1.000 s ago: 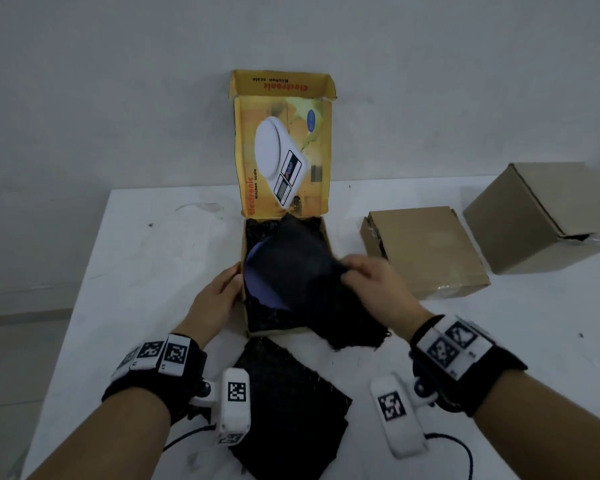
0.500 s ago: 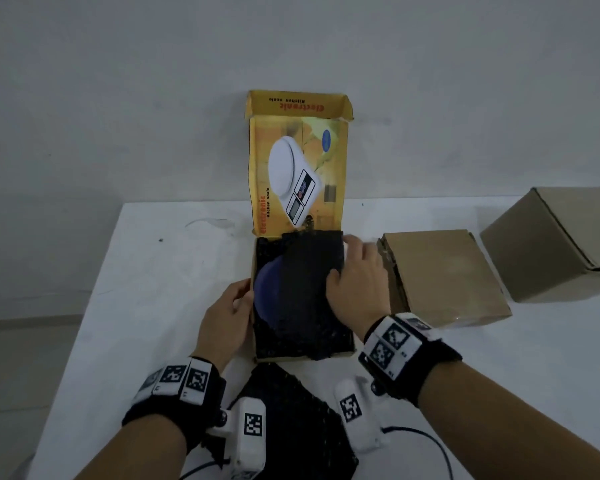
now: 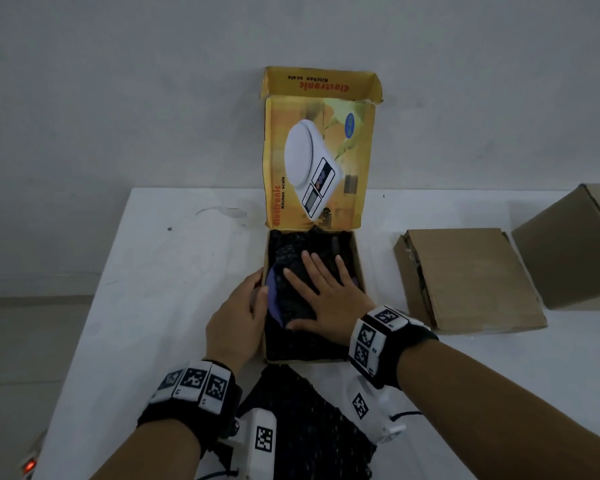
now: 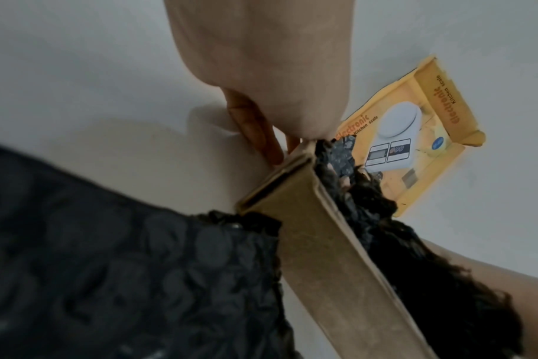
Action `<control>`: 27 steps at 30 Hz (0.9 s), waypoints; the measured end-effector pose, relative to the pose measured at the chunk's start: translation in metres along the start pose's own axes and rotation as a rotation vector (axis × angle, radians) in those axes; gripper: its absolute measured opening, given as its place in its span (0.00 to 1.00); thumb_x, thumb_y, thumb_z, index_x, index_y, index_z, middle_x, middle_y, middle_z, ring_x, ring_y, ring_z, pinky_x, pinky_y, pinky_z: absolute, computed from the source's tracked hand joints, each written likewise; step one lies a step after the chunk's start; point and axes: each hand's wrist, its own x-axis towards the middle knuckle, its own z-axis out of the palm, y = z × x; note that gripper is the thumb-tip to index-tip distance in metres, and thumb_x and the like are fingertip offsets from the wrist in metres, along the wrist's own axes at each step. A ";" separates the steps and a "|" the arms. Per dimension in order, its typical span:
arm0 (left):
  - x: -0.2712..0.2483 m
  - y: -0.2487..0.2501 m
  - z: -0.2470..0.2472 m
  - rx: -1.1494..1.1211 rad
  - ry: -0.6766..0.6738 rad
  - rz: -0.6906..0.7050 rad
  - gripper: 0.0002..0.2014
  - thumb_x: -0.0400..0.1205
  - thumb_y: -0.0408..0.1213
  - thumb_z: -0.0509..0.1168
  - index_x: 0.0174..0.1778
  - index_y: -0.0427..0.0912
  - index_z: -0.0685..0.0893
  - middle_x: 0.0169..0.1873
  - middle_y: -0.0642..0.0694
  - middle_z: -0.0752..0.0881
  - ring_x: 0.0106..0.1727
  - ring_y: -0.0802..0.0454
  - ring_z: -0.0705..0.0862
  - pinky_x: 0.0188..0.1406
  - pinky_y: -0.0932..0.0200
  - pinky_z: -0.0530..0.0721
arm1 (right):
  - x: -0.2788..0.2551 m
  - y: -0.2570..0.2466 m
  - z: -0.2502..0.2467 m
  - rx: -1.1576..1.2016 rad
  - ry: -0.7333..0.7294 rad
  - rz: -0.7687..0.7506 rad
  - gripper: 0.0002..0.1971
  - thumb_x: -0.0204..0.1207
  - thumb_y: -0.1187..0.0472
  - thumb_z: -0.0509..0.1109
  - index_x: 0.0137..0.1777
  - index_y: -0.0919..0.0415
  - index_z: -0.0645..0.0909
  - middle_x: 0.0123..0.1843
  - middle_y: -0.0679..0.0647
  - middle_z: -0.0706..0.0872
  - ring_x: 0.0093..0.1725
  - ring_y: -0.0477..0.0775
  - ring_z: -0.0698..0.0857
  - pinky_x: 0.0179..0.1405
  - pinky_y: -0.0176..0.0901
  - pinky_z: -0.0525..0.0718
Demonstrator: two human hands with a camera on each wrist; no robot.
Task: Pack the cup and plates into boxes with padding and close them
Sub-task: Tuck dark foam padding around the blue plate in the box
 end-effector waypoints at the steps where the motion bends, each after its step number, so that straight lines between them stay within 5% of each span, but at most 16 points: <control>1: 0.000 0.000 -0.001 -0.001 0.000 0.004 0.21 0.86 0.53 0.51 0.75 0.59 0.71 0.65 0.54 0.83 0.63 0.50 0.83 0.47 0.60 0.75 | 0.002 0.001 0.000 -0.004 -0.007 -0.013 0.47 0.57 0.23 0.24 0.75 0.44 0.22 0.80 0.55 0.23 0.78 0.53 0.24 0.77 0.63 0.27; 7: 0.000 0.003 -0.004 -0.042 -0.031 0.006 0.21 0.87 0.52 0.51 0.76 0.59 0.70 0.67 0.54 0.82 0.65 0.51 0.81 0.51 0.59 0.76 | 0.001 -0.001 -0.005 -0.018 -0.013 -0.025 0.51 0.58 0.23 0.25 0.82 0.46 0.32 0.84 0.57 0.30 0.83 0.55 0.32 0.79 0.64 0.31; 10: 0.006 0.002 -0.009 -0.128 -0.089 -0.030 0.20 0.86 0.49 0.54 0.76 0.56 0.71 0.66 0.51 0.83 0.65 0.50 0.81 0.56 0.57 0.78 | -0.011 -0.007 -0.022 0.093 0.127 0.027 0.45 0.70 0.25 0.38 0.82 0.49 0.58 0.85 0.59 0.55 0.83 0.59 0.55 0.79 0.62 0.51; 12: 0.011 -0.002 -0.012 -0.184 -0.132 -0.062 0.21 0.86 0.49 0.56 0.76 0.56 0.72 0.68 0.51 0.81 0.68 0.49 0.80 0.64 0.53 0.78 | -0.026 -0.014 -0.025 0.186 0.360 -0.019 0.27 0.78 0.39 0.51 0.66 0.54 0.78 0.67 0.59 0.79 0.65 0.63 0.78 0.62 0.56 0.75; 13: 0.012 -0.003 -0.013 -0.197 -0.152 -0.066 0.21 0.86 0.49 0.56 0.77 0.56 0.71 0.70 0.52 0.80 0.69 0.50 0.78 0.67 0.52 0.76 | -0.036 -0.017 -0.021 0.235 0.451 -0.086 0.19 0.79 0.46 0.56 0.57 0.56 0.82 0.56 0.58 0.82 0.53 0.62 0.82 0.49 0.52 0.80; 15: 0.012 -0.006 -0.015 -0.196 -0.177 -0.074 0.21 0.86 0.49 0.57 0.77 0.57 0.71 0.72 0.54 0.78 0.71 0.51 0.76 0.70 0.51 0.74 | -0.057 -0.029 -0.011 0.298 0.472 -0.221 0.11 0.77 0.53 0.60 0.46 0.58 0.82 0.43 0.55 0.81 0.38 0.58 0.82 0.32 0.46 0.80; 18: 0.011 -0.005 -0.017 -0.213 -0.200 -0.101 0.22 0.86 0.48 0.57 0.77 0.60 0.69 0.73 0.58 0.76 0.73 0.54 0.74 0.72 0.51 0.72 | -0.082 -0.045 0.006 0.247 0.421 -0.279 0.09 0.74 0.50 0.68 0.41 0.56 0.80 0.41 0.53 0.79 0.29 0.56 0.80 0.22 0.42 0.74; 23: 0.003 0.000 -0.017 -0.256 -0.205 -0.100 0.21 0.86 0.45 0.57 0.77 0.56 0.70 0.72 0.57 0.77 0.70 0.57 0.75 0.69 0.59 0.71 | -0.100 -0.058 0.023 0.133 0.343 -0.168 0.23 0.63 0.37 0.75 0.46 0.54 0.80 0.44 0.54 0.79 0.29 0.54 0.80 0.24 0.41 0.74; 27: 0.000 0.001 -0.017 -0.264 -0.208 -0.102 0.21 0.87 0.45 0.57 0.77 0.57 0.70 0.71 0.57 0.77 0.71 0.55 0.75 0.67 0.61 0.70 | -0.111 -0.072 0.030 0.174 0.124 -0.049 0.27 0.71 0.36 0.68 0.57 0.59 0.76 0.49 0.57 0.83 0.41 0.60 0.84 0.34 0.47 0.75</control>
